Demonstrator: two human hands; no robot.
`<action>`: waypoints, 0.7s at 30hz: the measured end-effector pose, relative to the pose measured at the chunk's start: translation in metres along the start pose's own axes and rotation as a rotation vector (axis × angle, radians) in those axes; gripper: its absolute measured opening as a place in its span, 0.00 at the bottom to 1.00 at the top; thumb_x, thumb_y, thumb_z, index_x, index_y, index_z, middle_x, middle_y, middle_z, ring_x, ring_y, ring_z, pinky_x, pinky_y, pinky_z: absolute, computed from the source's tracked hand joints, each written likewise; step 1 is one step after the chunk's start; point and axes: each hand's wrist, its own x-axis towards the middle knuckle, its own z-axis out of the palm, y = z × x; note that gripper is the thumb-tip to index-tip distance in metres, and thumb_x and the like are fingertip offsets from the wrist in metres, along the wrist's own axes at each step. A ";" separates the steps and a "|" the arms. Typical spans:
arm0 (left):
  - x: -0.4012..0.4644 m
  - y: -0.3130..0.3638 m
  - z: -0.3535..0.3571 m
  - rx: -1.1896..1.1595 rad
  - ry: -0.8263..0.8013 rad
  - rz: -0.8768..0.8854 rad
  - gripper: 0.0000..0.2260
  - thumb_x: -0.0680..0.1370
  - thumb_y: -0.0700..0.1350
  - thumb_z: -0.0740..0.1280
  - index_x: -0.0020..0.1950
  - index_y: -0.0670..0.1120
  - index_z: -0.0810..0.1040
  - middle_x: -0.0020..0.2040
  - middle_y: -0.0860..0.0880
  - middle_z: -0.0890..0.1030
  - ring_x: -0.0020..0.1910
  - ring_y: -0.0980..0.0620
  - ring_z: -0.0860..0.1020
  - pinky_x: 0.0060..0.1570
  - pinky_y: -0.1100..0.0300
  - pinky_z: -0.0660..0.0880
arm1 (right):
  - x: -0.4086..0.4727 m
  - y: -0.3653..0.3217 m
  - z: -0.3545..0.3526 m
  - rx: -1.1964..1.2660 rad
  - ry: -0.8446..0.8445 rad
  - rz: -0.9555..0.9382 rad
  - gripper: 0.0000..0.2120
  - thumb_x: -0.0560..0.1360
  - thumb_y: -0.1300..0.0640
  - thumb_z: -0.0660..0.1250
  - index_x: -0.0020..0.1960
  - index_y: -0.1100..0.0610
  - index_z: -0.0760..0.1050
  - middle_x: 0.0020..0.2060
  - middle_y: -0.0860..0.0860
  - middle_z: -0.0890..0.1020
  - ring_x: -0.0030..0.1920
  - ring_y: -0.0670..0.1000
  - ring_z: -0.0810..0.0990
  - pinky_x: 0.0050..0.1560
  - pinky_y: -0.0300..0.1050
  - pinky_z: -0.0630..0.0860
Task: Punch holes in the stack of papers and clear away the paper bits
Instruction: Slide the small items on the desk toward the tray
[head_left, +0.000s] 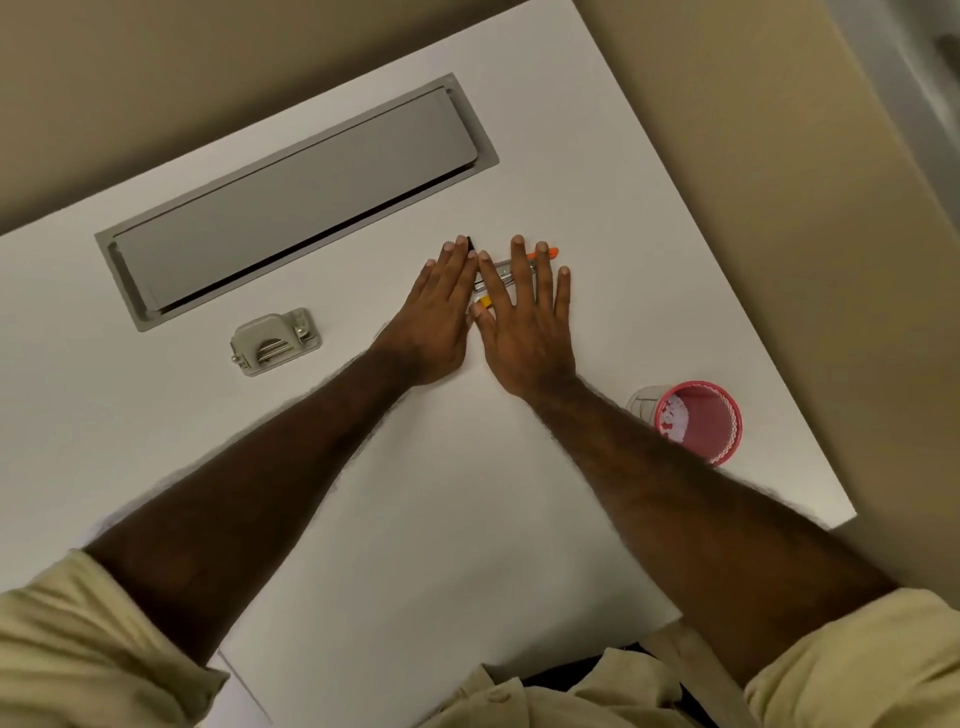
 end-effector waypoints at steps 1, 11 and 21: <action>0.010 0.002 -0.004 -0.002 -0.005 -0.009 0.30 0.90 0.46 0.54 0.87 0.41 0.42 0.88 0.42 0.40 0.87 0.44 0.38 0.86 0.49 0.40 | 0.007 0.003 -0.001 -0.005 0.004 0.016 0.34 0.86 0.34 0.47 0.87 0.49 0.50 0.86 0.59 0.52 0.86 0.65 0.50 0.82 0.69 0.52; 0.076 0.019 -0.034 0.037 -0.038 -0.040 0.31 0.89 0.45 0.56 0.87 0.41 0.43 0.88 0.41 0.41 0.87 0.42 0.40 0.86 0.49 0.43 | 0.067 0.034 -0.007 -0.028 0.003 0.043 0.36 0.85 0.32 0.47 0.87 0.49 0.50 0.86 0.59 0.52 0.86 0.65 0.51 0.83 0.68 0.51; 0.081 0.022 -0.043 0.054 -0.021 -0.022 0.32 0.89 0.48 0.56 0.87 0.40 0.43 0.88 0.40 0.41 0.87 0.41 0.40 0.86 0.48 0.46 | 0.078 0.041 -0.017 -0.025 -0.009 0.023 0.38 0.84 0.30 0.47 0.87 0.49 0.48 0.87 0.57 0.51 0.86 0.64 0.49 0.83 0.68 0.50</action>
